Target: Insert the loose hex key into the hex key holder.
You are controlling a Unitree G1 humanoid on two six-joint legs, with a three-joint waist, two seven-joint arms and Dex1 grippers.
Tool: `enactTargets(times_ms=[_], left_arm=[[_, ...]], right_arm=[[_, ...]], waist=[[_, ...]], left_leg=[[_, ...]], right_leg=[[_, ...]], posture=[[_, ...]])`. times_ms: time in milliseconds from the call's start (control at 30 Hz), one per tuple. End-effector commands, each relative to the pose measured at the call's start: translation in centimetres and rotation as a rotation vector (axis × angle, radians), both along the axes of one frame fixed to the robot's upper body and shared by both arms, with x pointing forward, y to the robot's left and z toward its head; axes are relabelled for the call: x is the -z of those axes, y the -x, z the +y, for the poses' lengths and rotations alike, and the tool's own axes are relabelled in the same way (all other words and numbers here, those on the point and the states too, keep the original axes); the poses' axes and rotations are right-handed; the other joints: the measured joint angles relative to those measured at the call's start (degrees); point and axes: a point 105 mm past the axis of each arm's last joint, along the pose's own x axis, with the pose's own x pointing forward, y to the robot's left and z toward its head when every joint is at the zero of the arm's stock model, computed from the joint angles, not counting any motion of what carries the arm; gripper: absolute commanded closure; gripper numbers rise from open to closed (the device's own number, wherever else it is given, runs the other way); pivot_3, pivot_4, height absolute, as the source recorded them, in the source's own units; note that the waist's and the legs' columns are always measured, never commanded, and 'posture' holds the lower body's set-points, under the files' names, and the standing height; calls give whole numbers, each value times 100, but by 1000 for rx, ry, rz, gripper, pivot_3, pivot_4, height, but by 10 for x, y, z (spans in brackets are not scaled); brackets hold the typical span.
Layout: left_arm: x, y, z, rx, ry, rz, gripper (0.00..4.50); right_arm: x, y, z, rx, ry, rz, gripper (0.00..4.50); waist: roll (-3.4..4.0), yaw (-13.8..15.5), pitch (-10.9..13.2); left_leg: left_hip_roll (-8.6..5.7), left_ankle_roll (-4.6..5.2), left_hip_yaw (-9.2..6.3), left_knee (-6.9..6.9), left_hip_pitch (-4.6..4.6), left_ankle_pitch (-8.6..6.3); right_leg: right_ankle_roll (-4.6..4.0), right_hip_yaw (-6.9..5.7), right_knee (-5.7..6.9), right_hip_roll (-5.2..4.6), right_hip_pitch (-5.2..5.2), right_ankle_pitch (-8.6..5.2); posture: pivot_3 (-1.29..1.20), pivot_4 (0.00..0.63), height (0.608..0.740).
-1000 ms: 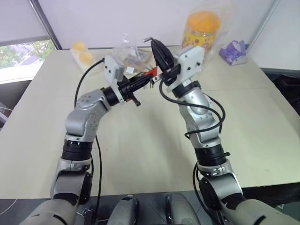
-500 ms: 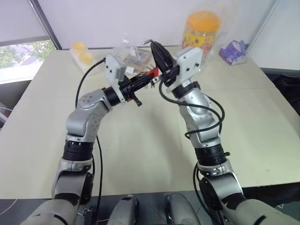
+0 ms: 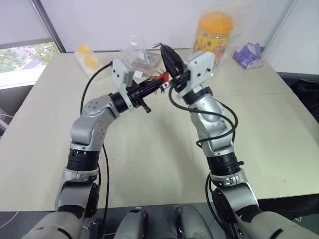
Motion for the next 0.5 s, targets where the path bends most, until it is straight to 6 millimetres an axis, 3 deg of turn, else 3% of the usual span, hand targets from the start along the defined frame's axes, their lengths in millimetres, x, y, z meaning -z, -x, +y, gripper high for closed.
enactTargets(times_ms=[33,500], left_arm=[[-19,7,-4,22,15,-73,4500],[-19,6,-3,17,19,-75,4500]], right_arm=[[-16,6,0,0,-25,-59,4431],[-15,5,-3,0,-22,-50,4431]], waist=[[0,0,0],[0,0,0]], left_leg=[[0,0,0,0,0,0],[0,0,0,0,0,0]], right_leg=[[0,0,0,0,0,0],[0,0,0,0,0,0]], posture=[[0,150,740],[0,150,740]])
